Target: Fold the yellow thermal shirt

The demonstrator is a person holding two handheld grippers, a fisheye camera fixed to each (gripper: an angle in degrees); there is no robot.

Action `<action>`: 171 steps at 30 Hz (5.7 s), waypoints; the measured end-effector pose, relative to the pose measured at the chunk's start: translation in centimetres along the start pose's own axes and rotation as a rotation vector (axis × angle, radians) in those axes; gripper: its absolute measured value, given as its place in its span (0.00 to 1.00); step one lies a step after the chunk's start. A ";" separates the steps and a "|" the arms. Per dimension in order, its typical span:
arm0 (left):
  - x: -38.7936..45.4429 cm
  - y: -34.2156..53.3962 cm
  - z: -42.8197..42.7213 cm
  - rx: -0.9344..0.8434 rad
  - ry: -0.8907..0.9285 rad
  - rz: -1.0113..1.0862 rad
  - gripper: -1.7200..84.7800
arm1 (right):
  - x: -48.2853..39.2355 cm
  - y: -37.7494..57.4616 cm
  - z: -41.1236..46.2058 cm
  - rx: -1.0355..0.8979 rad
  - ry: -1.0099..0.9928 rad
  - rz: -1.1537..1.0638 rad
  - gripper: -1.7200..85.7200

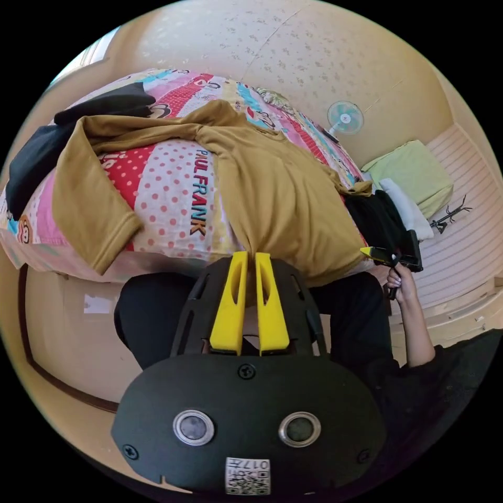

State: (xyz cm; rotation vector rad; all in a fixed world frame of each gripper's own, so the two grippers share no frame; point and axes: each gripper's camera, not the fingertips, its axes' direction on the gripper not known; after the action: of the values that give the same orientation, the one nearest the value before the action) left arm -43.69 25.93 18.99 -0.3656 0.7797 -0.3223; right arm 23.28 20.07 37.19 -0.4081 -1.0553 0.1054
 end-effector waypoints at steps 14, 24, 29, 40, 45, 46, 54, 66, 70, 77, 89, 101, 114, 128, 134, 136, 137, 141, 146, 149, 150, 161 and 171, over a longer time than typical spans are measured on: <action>-2.5 3.5 1.6 -0.219 -0.035 -0.146 0.13 | -3.5 -0.9 -3.8 -0.105 -0.008 0.055 0.03; -1.9 2.3 1.6 -0.181 0.256 -0.043 0.08 | -14.8 -18.8 -13.2 -0.064 0.261 -0.348 0.07; -1.8 2.3 3.1 -0.229 0.287 -0.012 0.08 | -18.5 -30.0 -7.5 -0.480 0.513 -0.439 0.17; -0.8 2.1 4.1 -0.245 0.381 -0.009 0.08 | -16.5 -39.8 5.5 -1.025 0.798 -0.474 0.20; -0.6 1.3 4.5 -0.239 0.436 0.003 0.08 | -15.4 -41.7 3.9 -0.975 0.665 -0.334 0.14; -0.6 1.1 4.6 -0.237 0.444 0.007 0.08 | -15.7 -42.1 2.3 -0.924 0.611 -0.325 0.12; -0.2 -0.2 5.5 -0.238 0.456 0.037 0.08 | -17.7 -43.5 -13.6 -0.405 0.132 -0.218 0.09; 2.6 -1.6 6.3 -0.276 0.415 0.093 0.08 | -30.0 -46.6 -14.0 -0.090 -0.862 -0.480 0.13; 2.7 -1.0 5.2 -0.249 0.380 0.072 0.08 | -30.8 -47.9 -7.8 -0.158 -0.943 -0.465 0.13; 1.2 0.0 5.2 -0.242 0.400 -0.024 0.08 | -26.8 -46.8 1.7 -0.291 -0.195 -0.303 0.12; 2.7 -7.2 0.5 -0.036 0.255 0.012 0.14 | -23.1 -43.6 13.0 -0.565 0.603 -0.136 0.07; 1.2 -25.3 5.2 0.024 0.082 -0.101 0.17 | -28.4 -42.7 19.1 -0.479 0.843 -0.200 0.06; 2.6 -24.9 2.6 0.154 -0.025 -0.125 0.09 | -34.5 -42.3 19.4 -0.365 0.861 -0.216 0.05; 1.4 -15.3 -4.7 0.176 -0.238 -0.127 0.12 | -24.8 -40.7 19.0 -0.386 0.620 -0.120 0.05; -1.7 -10.8 -3.7 0.041 -0.324 -0.299 0.24 | -22.2 -39.5 18.2 -0.356 0.629 -0.117 0.05; -2.0 -10.4 -2.8 0.070 -0.339 -0.311 0.23 | -21.9 -39.3 18.1 -0.372 0.669 -0.127 0.05; -1.9 -10.4 -2.9 0.073 -0.343 -0.314 0.23 | -21.6 -39.0 17.8 -0.374 0.688 -0.126 0.05; -1.4 -10.2 -5.4 0.028 -0.339 -0.296 0.14 | -19.4 -37.6 14.5 -0.317 0.597 -0.052 0.05; -3.1 -9.4 -14.2 0.134 0.023 -0.289 0.03 | -15.8 -33.2 7.6 -0.189 0.357 -0.039 0.05; -2.9 -10.2 -22.8 0.317 0.223 -0.243 0.02 | -13.6 -29.8 3.9 -0.082 0.176 -0.053 0.05; -1.9 -10.9 -26.5 0.394 0.224 -0.192 0.02 | -13.2 -29.1 3.3 -0.060 0.138 -0.055 0.05; 6.5 -18.7 -40.5 0.772 0.045 -0.126 0.02 | -2.5 -19.6 -0.1 0.020 -0.314 -0.049 0.03; 16.7 -27.2 -24.8 0.504 0.337 0.111 0.02 | 2.0 -15.9 -2.5 0.029 -0.417 -0.056 0.03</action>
State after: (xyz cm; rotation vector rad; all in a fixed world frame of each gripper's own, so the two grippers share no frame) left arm -54.54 -10.05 4.17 0.2125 1.0095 -0.4689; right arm 24.67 5.30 43.76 -0.3366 -1.4734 0.1607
